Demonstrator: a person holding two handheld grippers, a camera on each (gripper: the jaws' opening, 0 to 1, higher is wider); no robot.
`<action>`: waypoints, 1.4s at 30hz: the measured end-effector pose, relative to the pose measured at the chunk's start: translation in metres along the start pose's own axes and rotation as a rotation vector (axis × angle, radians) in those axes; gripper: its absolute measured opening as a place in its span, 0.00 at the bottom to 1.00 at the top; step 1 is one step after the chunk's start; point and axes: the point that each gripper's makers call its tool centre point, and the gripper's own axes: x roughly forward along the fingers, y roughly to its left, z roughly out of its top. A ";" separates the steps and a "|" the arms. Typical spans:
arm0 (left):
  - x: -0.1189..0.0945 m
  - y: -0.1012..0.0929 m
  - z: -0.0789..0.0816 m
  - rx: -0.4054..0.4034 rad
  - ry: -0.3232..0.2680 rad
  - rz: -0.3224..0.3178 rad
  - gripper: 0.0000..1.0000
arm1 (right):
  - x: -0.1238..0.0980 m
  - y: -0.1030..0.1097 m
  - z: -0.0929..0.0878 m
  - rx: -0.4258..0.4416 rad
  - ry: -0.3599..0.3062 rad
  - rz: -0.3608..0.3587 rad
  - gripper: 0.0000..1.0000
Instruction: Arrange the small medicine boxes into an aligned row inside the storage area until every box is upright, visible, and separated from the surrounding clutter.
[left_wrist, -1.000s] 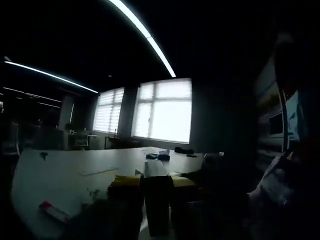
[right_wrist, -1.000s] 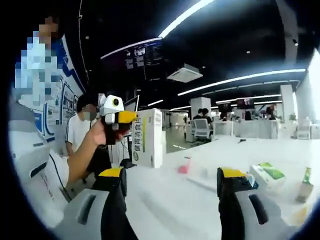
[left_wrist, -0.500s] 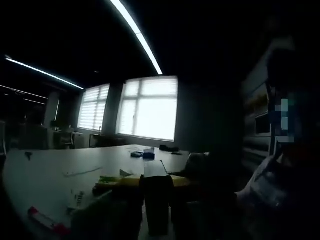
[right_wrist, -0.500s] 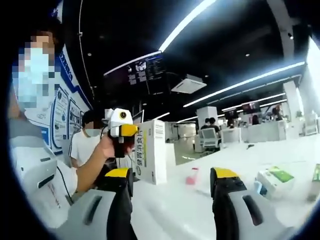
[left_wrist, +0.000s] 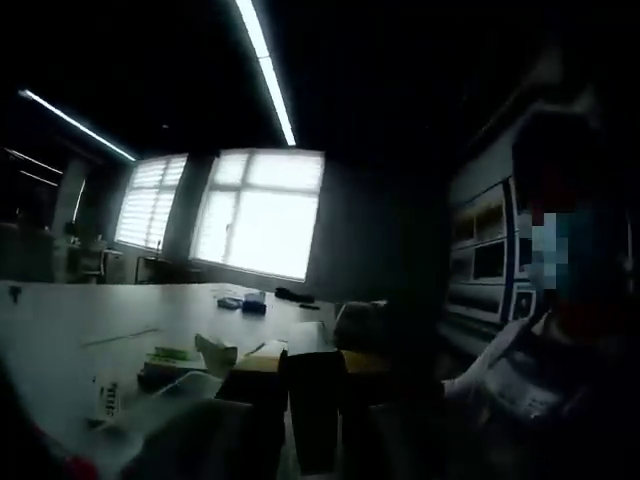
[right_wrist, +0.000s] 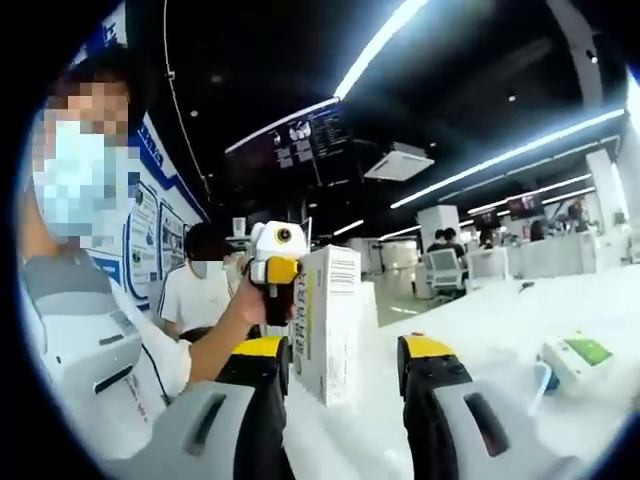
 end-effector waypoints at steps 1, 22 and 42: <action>0.002 0.000 -0.001 -0.001 0.002 -0.002 0.17 | 0.000 0.000 0.000 0.001 0.000 0.002 0.38; 0.013 0.001 0.005 -0.039 -0.009 -0.036 0.17 | -0.010 -0.010 -0.001 -0.018 0.025 0.013 0.38; 0.022 -0.022 -0.002 -0.104 -0.070 -0.169 0.18 | -0.007 0.019 0.014 0.163 -0.087 0.155 0.18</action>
